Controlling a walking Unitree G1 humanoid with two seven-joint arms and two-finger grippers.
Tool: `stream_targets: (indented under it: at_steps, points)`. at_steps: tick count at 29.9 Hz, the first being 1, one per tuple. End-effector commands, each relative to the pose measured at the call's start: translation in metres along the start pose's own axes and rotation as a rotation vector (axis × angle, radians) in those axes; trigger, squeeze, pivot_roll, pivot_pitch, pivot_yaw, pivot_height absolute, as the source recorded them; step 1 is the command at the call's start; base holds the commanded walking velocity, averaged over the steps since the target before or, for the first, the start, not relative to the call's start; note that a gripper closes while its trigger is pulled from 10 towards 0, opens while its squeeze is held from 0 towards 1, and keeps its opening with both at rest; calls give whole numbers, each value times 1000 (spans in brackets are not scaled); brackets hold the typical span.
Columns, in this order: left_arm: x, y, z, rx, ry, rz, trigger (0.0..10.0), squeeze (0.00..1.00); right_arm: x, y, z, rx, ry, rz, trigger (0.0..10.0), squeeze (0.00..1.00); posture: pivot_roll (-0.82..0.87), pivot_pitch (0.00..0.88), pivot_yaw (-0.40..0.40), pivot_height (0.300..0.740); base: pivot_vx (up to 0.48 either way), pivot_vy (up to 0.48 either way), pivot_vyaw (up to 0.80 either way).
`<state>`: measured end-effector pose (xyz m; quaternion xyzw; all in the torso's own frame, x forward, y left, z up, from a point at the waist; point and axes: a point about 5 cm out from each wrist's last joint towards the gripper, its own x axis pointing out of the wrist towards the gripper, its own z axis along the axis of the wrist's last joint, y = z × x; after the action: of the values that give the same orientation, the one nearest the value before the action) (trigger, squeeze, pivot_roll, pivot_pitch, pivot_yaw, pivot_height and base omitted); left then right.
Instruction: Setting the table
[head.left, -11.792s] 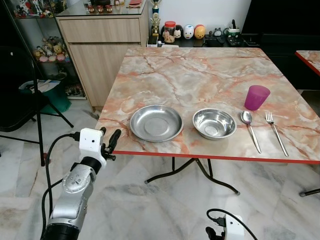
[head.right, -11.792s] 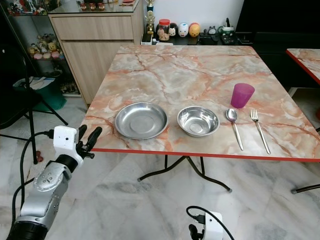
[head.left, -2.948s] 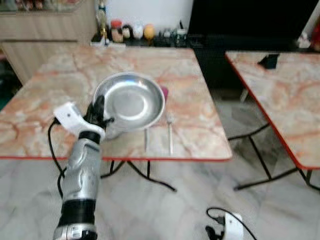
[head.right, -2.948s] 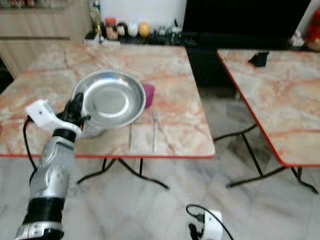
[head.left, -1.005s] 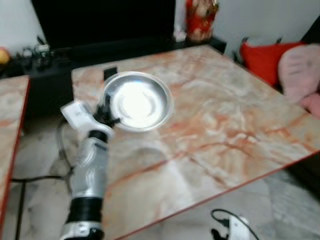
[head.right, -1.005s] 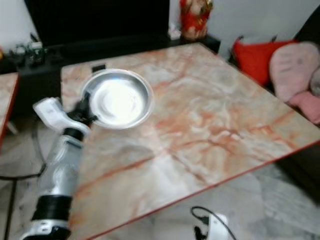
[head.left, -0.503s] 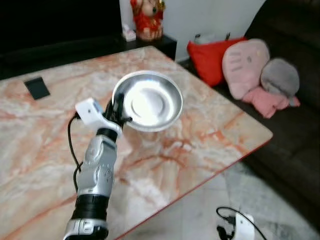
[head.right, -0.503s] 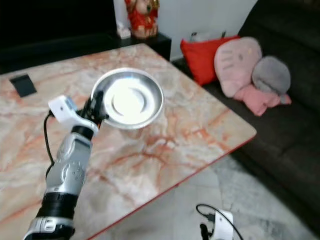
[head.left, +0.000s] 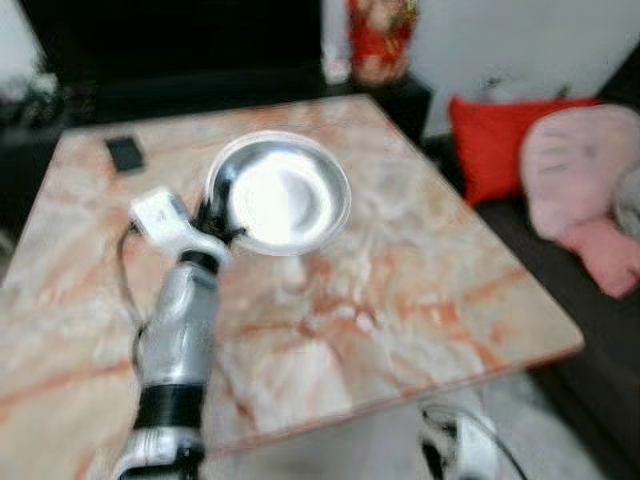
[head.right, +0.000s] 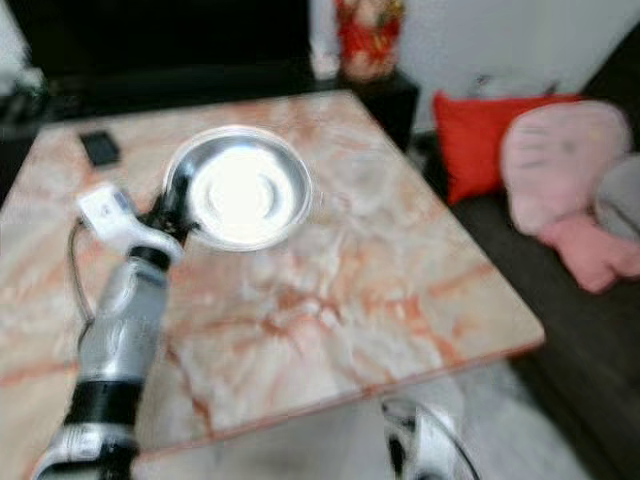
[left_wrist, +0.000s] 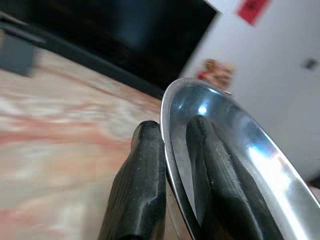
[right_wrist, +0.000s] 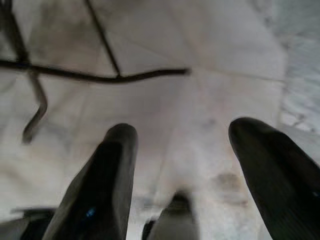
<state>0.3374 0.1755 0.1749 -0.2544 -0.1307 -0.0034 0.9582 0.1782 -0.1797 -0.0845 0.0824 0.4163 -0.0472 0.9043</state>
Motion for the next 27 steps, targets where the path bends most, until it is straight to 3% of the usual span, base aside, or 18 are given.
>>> stream_targets:
  at_steps: [1, 8, 16, 19, 22, 27]
  points:
    - [3, -14, 0, -3, -9, -44, 10000, 0, -3, -11, -7, 3, 24, -28, 10000, 0, 2, 0, -24, 740, 0, 0, 800]
    - [3, -14, 0, -3, -6, -45, 10000, 0, -3, -11, -7, 3, 26, -27, 10000, 0, 2, 0, -25, 740, 0, 0, 687]
    - [2, -14, -2, -4, 3, -45, 10000, 0, -3, -11, -7, -2, 30, -22, 10000, 0, 1, 0, -26, 740, 0, 0, 0]
    - [1, -13, -3, -2, 5, -43, 10000, 0, -3, -12, -7, -19, 29, -23, 10000, 0, 1, 0, -26, 740, 0, 0, 800]
    - [1, -13, -3, 3, 7, -45, 10000, 0, -3, -11, -8, 25, 35, -16, 10000, 0, 0, 0, -25, 740, 0, 0, 267]
    - [1, -13, -3, 10, 7, -44, 10000, 0, -3, -11, -8, 21, 33, -20, 10000, 0, 1, 0, -25, 740, 0, 0, 0]
